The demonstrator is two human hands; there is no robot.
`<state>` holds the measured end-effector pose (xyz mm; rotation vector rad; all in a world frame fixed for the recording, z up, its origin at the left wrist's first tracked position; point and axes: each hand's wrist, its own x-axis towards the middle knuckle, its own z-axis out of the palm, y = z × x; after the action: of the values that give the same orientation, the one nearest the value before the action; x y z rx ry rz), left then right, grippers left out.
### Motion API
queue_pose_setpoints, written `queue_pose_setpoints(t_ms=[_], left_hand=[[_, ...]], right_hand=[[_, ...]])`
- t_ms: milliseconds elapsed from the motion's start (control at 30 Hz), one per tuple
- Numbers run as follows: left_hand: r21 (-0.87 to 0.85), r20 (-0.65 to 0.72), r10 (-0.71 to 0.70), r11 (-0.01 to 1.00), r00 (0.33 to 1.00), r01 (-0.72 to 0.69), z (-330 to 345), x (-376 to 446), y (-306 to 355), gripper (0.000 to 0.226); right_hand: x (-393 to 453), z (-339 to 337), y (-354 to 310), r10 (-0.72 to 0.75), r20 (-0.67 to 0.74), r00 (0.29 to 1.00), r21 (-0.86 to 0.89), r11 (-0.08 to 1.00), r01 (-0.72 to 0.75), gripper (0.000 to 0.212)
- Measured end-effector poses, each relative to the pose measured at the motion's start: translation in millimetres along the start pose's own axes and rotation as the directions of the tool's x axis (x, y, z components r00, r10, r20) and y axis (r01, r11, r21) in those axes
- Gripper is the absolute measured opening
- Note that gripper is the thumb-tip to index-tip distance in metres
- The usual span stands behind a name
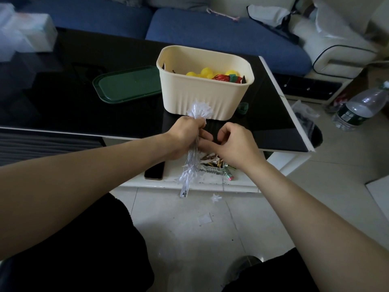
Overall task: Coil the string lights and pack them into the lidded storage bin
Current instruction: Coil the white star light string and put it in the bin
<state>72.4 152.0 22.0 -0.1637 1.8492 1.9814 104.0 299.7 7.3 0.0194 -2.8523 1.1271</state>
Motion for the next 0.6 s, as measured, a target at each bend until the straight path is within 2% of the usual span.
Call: queue_pose_setpoints(t_ms=[67, 167, 267, 367, 400, 467, 600], left_hand=[[-0.038, -0.013, 0.019, 0.999, 1.0, -0.02, -1.8, -0.8, 2.9, 0.027], [-0.088, -0.021, 0.047, 0.995, 0.999, -0.049, -3.5, -1.0, 6.8, 0.032], [-0.099, -0.057, 0.075, 0.992, 0.996, -0.08, -5.5, -1.2, 9.3, 0.033], [-0.122, -0.079, 0.092, 0.987, 0.993, -0.101, -6.4, -0.7, 9.9, 0.028], [-0.123, -0.083, 0.093, 0.987, 0.992, -0.103, -6.6, -0.6, 9.8, 0.028], [-0.121, -0.086, 0.092, 0.987, 0.992, -0.102, -7.4, 0.4, 9.0, 0.029], [-0.108, -0.087, 0.079, 0.99, 0.993, -0.088, -9.6, 2.8, 7.6, 0.025]], right_hand=[[0.3, -2.0, 0.7, 0.088, 0.083, 0.993, 0.056, 0.994, -0.092, 0.056], [0.1, -5.6, 4.9, 0.19, 0.297, 0.936, 0.104, 0.968, -0.23, 0.078], [-2.1, -7.5, 14.5, 0.305, 0.53, 0.791, 0.065, 0.916, -0.396, 0.085], [-3.0, -8.4, 22.0, 0.336, 0.664, 0.668, 0.057, 0.868, -0.493, 0.093], [-3.1, -8.8, 21.8, 0.328, 0.679, 0.657, 0.077, 0.858, -0.508, 0.092], [-3.3, -9.3, 18.9, 0.295, 0.673, 0.678, 0.153, 0.841, -0.519, 0.08], [-2.3, -11.0, 12.1, 0.233, 0.573, 0.786, 0.32, 0.819, -0.476, 0.041]])
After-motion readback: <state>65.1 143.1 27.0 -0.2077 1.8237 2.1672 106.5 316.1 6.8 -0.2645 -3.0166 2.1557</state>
